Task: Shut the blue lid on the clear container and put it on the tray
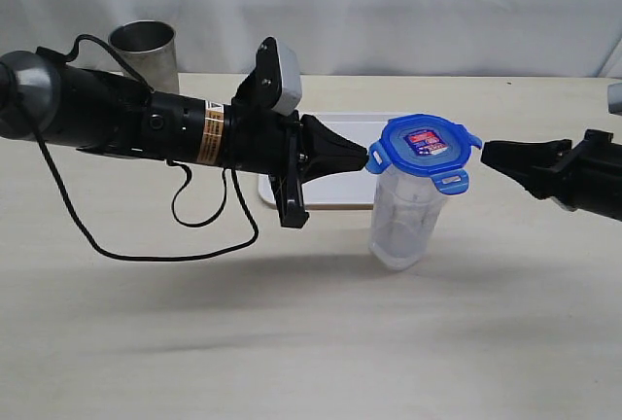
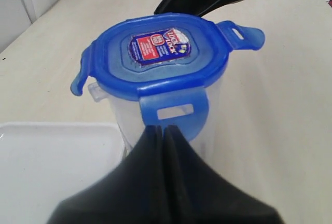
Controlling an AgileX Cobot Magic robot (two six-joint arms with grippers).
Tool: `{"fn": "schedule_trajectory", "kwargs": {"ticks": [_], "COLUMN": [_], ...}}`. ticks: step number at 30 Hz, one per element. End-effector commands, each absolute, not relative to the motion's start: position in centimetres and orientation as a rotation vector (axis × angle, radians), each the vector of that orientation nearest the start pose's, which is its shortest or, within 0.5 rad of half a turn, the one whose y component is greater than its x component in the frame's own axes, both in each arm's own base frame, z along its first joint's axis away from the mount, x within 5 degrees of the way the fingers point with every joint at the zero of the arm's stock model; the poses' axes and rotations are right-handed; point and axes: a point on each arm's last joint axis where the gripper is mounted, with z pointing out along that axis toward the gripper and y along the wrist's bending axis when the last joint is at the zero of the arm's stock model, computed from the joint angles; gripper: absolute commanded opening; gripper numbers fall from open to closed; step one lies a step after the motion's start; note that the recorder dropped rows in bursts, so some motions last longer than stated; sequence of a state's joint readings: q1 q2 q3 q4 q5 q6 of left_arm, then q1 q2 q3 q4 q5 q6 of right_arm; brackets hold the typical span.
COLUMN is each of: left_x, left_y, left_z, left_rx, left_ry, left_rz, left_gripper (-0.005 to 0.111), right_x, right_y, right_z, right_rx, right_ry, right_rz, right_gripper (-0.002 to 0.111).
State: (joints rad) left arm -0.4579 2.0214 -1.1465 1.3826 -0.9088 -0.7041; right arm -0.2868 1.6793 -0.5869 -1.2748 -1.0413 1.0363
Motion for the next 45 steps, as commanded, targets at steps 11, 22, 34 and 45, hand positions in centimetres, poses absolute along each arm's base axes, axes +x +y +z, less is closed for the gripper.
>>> {"fn": "schedule_trajectory", "kwargs": {"ticks": [11,22,34,45], "left_x": [34.7,33.9,33.0,33.1], "left_y": [-23.6,-24.2,-24.5,-24.4], "left_z": [17.2,16.4,16.5,16.3], "left_rx": [1.249,1.282,1.323,1.327], "left_ry": [1.508,1.444,1.427,1.455], "left_rz": [-0.639,-0.787,-0.901,-0.884], "left_gripper": [0.000,0.000,0.000,0.000], "right_x": [27.8,27.8,27.8,27.8], "right_y": [-0.6,-0.6,-0.6,-0.6], "right_z": [17.2,17.2,17.2,17.2], "right_rx": [-0.267,-0.269,-0.269,-0.269], "right_ry": [1.956,1.957,1.957,1.955], "right_rz": [0.794,0.794,0.794,0.795], "right_gripper": [0.004,0.004,0.004,0.004]}}
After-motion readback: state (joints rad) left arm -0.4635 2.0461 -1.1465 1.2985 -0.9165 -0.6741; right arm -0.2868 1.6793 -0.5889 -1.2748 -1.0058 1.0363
